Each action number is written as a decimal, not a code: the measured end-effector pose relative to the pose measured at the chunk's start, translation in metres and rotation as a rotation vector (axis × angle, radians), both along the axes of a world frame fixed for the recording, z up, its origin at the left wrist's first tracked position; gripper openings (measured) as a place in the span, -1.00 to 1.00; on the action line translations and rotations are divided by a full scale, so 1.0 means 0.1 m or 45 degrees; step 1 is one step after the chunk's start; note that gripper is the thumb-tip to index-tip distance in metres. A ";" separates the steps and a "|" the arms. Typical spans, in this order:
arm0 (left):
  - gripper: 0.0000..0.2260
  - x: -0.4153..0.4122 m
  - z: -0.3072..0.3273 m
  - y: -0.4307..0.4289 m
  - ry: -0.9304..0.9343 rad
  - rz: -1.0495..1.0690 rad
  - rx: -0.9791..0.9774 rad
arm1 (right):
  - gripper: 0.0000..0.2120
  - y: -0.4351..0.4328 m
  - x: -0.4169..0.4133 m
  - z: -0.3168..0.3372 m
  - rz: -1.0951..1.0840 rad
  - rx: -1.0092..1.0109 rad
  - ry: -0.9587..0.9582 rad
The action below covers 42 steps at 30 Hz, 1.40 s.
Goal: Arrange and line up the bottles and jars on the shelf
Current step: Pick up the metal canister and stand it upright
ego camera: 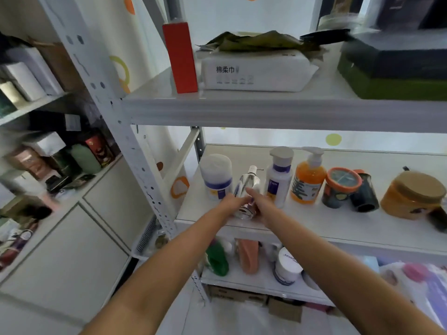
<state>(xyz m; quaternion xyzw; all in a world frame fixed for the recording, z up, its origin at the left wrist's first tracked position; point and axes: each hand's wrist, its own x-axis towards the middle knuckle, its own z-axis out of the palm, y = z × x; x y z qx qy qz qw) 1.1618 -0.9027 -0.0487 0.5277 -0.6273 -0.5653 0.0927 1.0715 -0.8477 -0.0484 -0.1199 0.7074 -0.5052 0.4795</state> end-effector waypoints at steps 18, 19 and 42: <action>-0.07 0.74 -0.04 -0.52 0.368 0.282 -0.120 | -0.79 0.05 0.22 0.32 0.004 -0.002 -0.210; -0.09 0.73 -0.02 -0.55 0.440 0.241 -0.090 | -0.79 0.06 0.21 0.33 -0.012 -0.015 -0.210; -0.48 0.43 0.13 -0.55 0.589 0.015 0.209 | -0.73 -0.11 0.12 0.88 0.027 -0.213 0.016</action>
